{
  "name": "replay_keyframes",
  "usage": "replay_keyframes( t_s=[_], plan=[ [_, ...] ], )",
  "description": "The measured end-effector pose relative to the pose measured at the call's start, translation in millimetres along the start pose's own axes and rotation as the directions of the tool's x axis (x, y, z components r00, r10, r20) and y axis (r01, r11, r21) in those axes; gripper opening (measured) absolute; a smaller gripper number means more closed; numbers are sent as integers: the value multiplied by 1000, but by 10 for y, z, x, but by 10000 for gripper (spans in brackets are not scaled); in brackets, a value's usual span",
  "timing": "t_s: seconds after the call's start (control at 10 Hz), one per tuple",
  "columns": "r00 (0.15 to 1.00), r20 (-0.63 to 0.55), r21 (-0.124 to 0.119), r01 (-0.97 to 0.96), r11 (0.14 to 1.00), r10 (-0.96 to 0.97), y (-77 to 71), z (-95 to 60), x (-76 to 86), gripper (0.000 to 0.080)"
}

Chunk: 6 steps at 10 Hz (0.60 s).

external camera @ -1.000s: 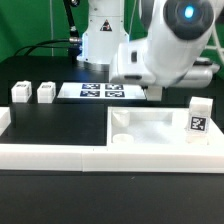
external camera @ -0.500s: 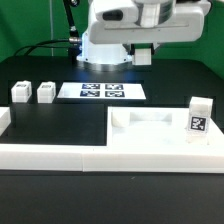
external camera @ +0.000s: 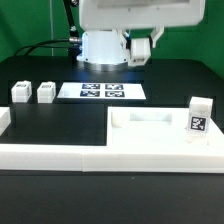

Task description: Assemble square table

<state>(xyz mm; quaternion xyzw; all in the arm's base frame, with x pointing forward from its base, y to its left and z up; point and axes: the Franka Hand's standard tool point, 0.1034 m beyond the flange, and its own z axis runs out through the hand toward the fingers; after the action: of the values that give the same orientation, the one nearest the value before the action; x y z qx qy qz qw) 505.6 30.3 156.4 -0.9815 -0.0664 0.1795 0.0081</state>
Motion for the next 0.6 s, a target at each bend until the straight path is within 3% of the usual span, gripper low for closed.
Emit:
replay_keyframes(
  t_s=[0.1, 0.3, 0.6],
  plan=[
    [997, -84, -25, -4, 1000, 2, -49, -139, 27, 290],
    [981, -194, -22, -2, 1000, -2, -41, -77, -3, 290],
    [922, -388, -41, -5, 999, -11, 10, -111, 122, 290]
  ],
)
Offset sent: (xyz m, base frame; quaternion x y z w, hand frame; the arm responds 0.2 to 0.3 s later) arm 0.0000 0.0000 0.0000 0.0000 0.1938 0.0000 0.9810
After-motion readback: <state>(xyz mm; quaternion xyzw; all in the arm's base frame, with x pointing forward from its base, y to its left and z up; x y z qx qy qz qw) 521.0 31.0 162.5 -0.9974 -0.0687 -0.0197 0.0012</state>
